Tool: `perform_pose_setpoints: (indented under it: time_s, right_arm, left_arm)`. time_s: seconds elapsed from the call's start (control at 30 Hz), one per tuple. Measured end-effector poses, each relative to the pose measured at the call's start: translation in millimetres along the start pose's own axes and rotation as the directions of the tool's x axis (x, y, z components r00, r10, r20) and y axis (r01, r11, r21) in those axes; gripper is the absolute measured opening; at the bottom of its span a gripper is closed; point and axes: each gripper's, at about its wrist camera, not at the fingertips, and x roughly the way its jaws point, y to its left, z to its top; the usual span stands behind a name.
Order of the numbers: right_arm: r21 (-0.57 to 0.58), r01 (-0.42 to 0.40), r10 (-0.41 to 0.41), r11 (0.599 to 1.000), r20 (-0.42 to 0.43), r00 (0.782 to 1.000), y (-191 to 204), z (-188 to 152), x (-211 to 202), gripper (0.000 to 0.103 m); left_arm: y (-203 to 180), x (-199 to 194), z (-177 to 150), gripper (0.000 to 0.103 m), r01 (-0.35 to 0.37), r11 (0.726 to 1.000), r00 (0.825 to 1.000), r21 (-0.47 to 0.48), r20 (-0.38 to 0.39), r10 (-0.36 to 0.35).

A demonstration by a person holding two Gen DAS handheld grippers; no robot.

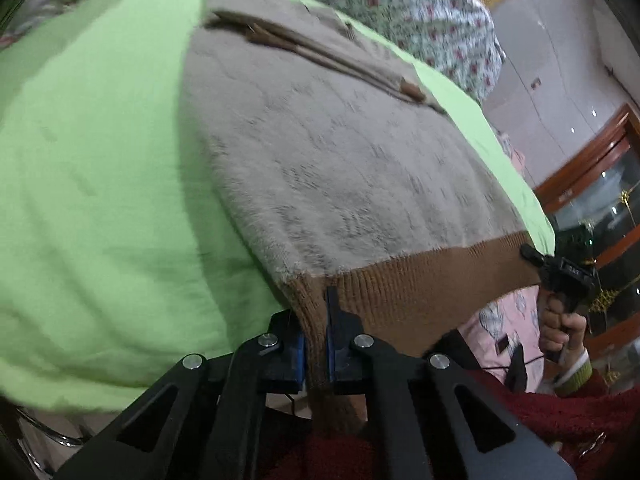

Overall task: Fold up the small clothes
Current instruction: 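Lift the hem with both grippers and fold it toward the collar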

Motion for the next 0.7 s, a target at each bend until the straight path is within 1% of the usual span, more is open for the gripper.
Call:
perform_pose_setpoints:
  time_s: [0.1, 0.17, 0.23, 0.3, 0.37, 0.43, 0.47, 0.5, 0.57, 0.63, 0.67, 0.7]
  right_arm:
    - [0.053, -0.004, 0.003, 0.999, 0.022, 1.0, -13, -2, -14, 0.01]
    - [0.065, -0.044, 0.041, 0.997, 0.04, 0.998, -10, 1, -19, 0.01]
    - [0.053, -0.095, 0.091, 0.994, 0.073, 0.993, 1, 9, -24, 0.01]
    - [0.034, -0.16, 0.155, 0.986, 0.115, 0.981, 12, 23, -31, 0.01]
    - [0.015, -0.203, 0.199, 0.979, 0.143, 0.97, 23, 38, -35, 0.01]
    - [-0.016, -0.228, 0.227, 0.974, 0.166, 0.96, 33, 58, -37, 0.01]
    - [-0.037, -0.229, 0.232, 0.973, 0.175, 0.957, 40, 71, -35, 0.01]
    - [-0.053, -0.228, 0.233, 0.972, 0.181, 0.955, 46, 82, -33, 0.01]
    - [-0.086, -0.233, 0.246, 0.969, 0.193, 0.95, 56, 110, -22, 0.01]
    - [-0.106, -0.202, 0.22, 0.974, 0.201, 0.955, 63, 139, -8, 0.01]
    - [-0.113, -0.176, 0.197, 0.978, 0.207, 0.958, 65, 157, 2, 0.01]
    - [-0.11, -0.156, 0.177, 0.982, 0.214, 0.961, 65, 170, 8, 0.01]
  left_arm:
    - [12, -7, -4, 0.005, 0.031, 0.997, 0.999, -0.068, 0.029, -0.029]
    - [11, -20, 1, 0.005, 0.066, 0.994, 0.995, -0.092, 0.077, -0.059]
    - [2, -38, 11, 0.005, 0.089, 0.993, 0.987, -0.078, 0.138, -0.078]
    - [-6, -56, 24, 0.005, 0.097, 0.994, 0.977, -0.054, 0.194, -0.085]
    - [-8, -68, 35, 0.005, 0.097, 0.994, 0.971, -0.044, 0.223, -0.085]
    - [-11, -78, 55, 0.006, 0.088, 0.996, 0.96, -0.027, 0.27, -0.078]
    - [-12, -81, 65, 0.006, 0.089, 0.996, 0.954, -0.021, 0.288, -0.079]
    - [-13, -84, 81, 0.006, 0.091, 0.996, 0.943, -0.012, 0.321, -0.082]
    - [-14, -86, 105, 0.006, 0.086, 0.996, 0.933, -0.009, 0.352, -0.077]
    - [-17, -80, 141, 0.006, 0.051, 0.999, 0.922, -0.005, 0.385, -0.045]
    - [-17, -74, 161, 0.006, 0.038, 0.999, 0.917, -0.009, 0.398, -0.031]
    - [-15, -69, 173, 0.006, 0.036, 0.999, 0.914, -0.013, 0.404, -0.027]
